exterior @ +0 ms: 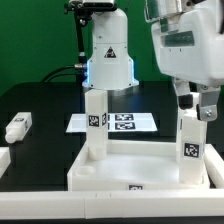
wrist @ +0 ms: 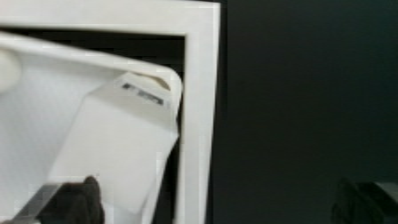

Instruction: Assemble desk

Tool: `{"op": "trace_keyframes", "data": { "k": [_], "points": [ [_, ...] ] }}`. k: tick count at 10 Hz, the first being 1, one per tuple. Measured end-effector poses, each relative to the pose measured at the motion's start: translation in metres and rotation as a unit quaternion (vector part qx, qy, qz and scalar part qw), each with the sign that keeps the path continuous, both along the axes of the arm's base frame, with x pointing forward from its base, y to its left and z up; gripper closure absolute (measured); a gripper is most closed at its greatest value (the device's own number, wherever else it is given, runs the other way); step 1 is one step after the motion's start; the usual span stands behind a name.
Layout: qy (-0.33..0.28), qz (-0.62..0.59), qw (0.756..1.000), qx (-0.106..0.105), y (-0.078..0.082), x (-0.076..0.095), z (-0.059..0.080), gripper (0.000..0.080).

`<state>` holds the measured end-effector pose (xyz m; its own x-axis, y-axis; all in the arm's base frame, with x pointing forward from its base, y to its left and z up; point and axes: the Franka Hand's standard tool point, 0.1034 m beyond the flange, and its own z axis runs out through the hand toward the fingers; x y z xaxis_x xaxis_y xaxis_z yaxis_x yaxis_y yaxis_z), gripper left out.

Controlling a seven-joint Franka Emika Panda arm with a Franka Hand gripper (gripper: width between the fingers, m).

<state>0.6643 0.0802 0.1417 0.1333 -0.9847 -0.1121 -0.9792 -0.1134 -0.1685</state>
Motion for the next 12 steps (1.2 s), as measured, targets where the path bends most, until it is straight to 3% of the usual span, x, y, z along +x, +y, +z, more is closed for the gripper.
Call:
{"op": "trace_keyframes", "data": {
  "k": [5, 6, 7, 8, 10, 11, 12],
  "points": [
    [-0.013, 0.069, 0.997, -0.012, 0.000, 0.001, 0.000, 0.0150],
    [-0.017, 0.107, 0.994, -0.015, -0.008, 0.002, -0.003, 0.0150],
    [-0.023, 0.117, 0.993, -0.018, -0.046, 0.012, -0.013, 0.0150],
    [-0.030, 0.133, 0.991, -0.017, -0.069, 0.009, -0.009, 0.0150],
    [-0.036, 0.240, 0.970, -0.033, -0.110, -0.025, -0.003, 0.0150],
    [-0.044, 0.261, 0.963, -0.040, -0.121, -0.023, 0.001, 0.0150],
    [-0.046, 0.286, 0.956, -0.044, -0.118, -0.023, 0.000, 0.0150]
  ]
}}
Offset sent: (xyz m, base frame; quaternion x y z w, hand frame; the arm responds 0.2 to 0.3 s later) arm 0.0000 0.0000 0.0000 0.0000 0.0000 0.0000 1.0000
